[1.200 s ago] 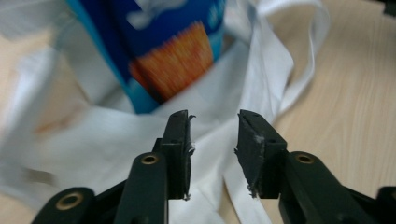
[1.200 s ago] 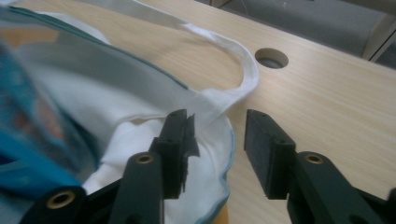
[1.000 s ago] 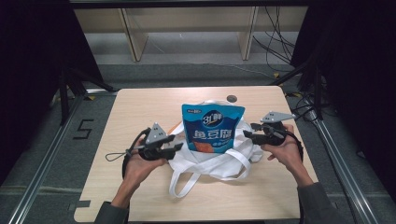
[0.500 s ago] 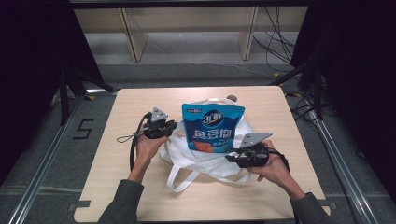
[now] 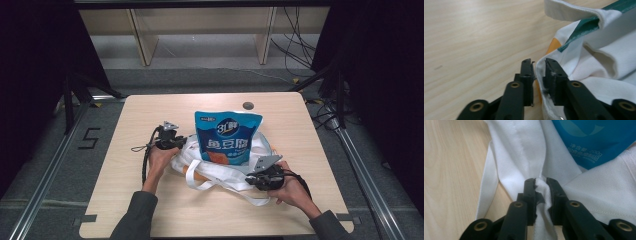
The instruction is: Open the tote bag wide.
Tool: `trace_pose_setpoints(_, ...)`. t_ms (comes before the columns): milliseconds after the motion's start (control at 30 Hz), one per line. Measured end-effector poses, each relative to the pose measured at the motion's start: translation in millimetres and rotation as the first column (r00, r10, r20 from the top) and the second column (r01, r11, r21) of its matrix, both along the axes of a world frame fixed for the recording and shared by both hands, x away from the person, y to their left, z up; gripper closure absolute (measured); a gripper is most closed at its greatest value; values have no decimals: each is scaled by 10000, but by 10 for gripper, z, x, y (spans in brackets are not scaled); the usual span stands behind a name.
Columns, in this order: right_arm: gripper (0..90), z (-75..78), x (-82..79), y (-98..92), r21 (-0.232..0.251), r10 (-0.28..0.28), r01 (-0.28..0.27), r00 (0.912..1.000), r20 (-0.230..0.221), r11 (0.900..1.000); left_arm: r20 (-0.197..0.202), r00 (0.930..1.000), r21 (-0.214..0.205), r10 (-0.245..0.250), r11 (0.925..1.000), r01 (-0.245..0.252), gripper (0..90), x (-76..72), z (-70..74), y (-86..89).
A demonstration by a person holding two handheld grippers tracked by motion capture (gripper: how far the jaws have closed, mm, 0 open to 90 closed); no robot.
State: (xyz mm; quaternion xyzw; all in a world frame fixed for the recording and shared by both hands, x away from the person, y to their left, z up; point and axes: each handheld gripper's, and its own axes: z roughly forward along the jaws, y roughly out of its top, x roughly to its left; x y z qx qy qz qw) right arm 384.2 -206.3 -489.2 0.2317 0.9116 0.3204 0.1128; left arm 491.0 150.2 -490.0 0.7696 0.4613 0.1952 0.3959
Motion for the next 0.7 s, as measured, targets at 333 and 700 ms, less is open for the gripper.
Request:
trace_pose_setpoints(333, 535, 480, -13, -229, 2165, -369, 272, 9985, 409, 9759, 1132, 9917, -572, -602, 9961, 670, 655, -545, 502, 32)
trace_pose_setpoints(700, 622, 532, 122, -532, 2636, -2080, 1782, 9740, 897, 9480, 730, 9839, 26, -1630, 9866, 1632, 734, -953, 365, -10)
